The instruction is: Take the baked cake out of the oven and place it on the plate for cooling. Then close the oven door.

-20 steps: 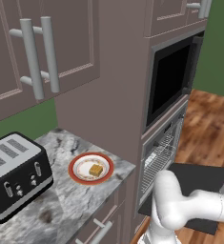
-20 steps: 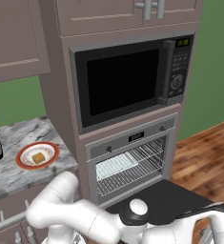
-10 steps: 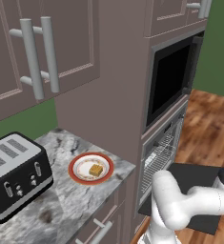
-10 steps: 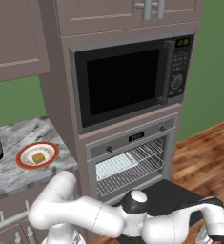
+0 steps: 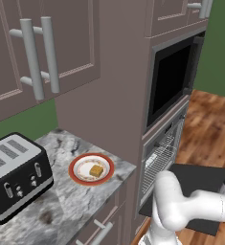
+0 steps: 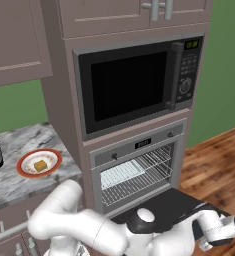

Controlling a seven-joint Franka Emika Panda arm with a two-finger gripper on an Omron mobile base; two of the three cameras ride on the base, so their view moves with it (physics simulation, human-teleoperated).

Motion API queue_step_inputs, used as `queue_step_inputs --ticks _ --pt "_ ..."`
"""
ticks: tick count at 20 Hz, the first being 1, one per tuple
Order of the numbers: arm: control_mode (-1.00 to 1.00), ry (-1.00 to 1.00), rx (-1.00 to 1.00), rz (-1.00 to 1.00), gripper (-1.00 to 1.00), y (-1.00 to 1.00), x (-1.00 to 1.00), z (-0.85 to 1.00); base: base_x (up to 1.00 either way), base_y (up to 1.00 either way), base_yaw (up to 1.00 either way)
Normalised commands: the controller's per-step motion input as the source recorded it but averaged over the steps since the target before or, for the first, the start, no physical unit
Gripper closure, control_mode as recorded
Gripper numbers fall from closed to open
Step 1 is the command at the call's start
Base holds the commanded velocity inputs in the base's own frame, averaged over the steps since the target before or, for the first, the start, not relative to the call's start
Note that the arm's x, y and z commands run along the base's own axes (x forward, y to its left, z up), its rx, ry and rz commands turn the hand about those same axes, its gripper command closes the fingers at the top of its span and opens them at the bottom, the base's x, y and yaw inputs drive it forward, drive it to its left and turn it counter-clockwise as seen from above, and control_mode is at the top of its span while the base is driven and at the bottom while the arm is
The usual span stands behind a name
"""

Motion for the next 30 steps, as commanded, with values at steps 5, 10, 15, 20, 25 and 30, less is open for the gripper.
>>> queue_step_inputs --ticks 5,10,15,20,25,30 --pt "-1.0 -0.14 0.04 0.0 1.0 0.0 0.04 -0.95 0.0 0.0 0.0" --pt "-1.0 -0.22 0.11 0.0 1.0 0.0 0.0 -0.74 0.0 0.0 0.0" --pt "-1.0 -0.19 0.1 -0.02 1.0 -0.22 -0.1 -0.36 0.0 0.0 0.0" --pt "-1.0 -0.06 0.13 -0.05 1.0 -0.49 -0.12 -0.3 0.0 0.0 0.0" --pt "-1.0 0.0 0.17 -0.02 1.0 -0.54 0.0 -0.86 0.0 0.0 0.0" --pt "-1.0 0.0 0.21 0.0 1.0 -0.58 0.0 -1.0 0.0 0.0 0.0"
